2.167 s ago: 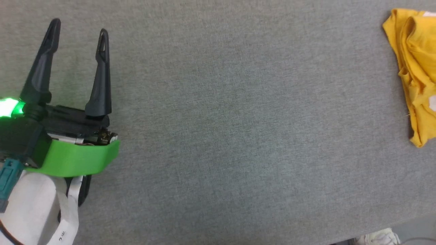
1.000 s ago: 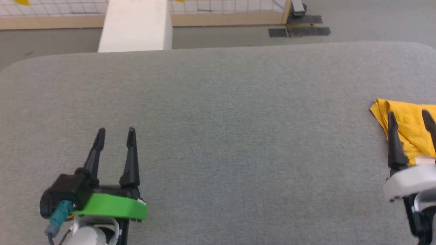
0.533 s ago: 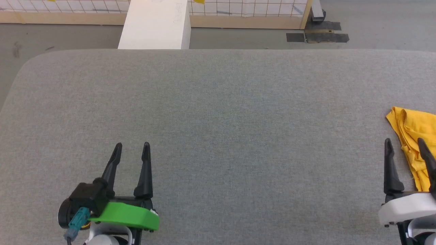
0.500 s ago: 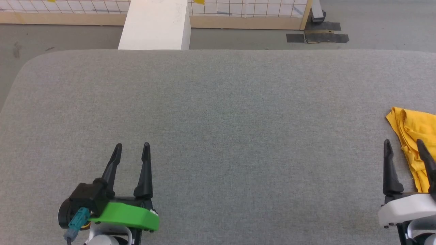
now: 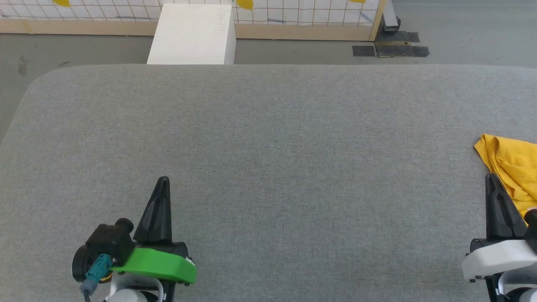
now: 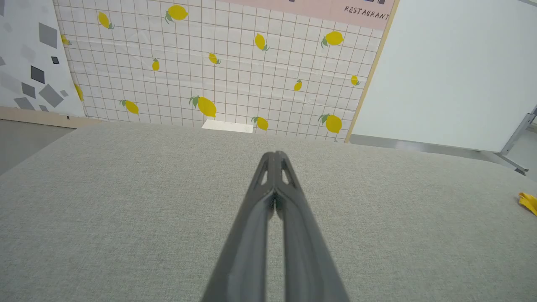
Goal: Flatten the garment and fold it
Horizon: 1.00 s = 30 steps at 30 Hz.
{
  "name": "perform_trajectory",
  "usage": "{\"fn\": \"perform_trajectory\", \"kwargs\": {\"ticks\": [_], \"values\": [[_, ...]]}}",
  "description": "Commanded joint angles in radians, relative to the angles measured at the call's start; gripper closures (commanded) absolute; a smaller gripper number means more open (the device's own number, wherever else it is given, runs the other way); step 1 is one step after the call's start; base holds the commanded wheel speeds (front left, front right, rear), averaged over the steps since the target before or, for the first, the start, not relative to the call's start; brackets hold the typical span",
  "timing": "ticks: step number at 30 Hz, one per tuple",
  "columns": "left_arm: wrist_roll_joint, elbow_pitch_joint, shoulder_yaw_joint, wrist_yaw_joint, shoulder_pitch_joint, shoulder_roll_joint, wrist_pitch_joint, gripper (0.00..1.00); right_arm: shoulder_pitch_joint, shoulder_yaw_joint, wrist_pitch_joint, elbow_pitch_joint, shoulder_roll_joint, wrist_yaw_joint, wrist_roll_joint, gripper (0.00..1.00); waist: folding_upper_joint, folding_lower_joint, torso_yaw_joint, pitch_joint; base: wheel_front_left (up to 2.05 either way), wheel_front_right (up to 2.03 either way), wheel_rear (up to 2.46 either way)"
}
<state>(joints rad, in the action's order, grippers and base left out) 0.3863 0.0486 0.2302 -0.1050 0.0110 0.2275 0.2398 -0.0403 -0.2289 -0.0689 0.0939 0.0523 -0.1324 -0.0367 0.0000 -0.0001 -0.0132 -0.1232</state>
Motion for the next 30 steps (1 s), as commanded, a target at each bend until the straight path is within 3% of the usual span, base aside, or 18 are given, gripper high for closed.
{"fn": "perform_trajectory", "kwargs": {"ticks": [1, 30], "values": [[-0.022, -0.002, -0.010, 0.008, -0.001, -0.006, -0.004, 1.00, 0.003, 0.007, 0.004, -0.006, 0.000, 0.000, 0.003, 1.00, 0.0000, 0.0001, 0.000, 0.002, 0.00, 0.00, 0.00], [-0.113, -0.014, -0.065, 0.032, -0.003, -0.049, -0.063, 1.00, 0.013, 0.062, 0.020, -0.028, -0.001, 0.001, 0.011, 1.00, 0.0000, 0.0001, 0.003, 0.032, 0.00, 0.00, 0.00]]}}
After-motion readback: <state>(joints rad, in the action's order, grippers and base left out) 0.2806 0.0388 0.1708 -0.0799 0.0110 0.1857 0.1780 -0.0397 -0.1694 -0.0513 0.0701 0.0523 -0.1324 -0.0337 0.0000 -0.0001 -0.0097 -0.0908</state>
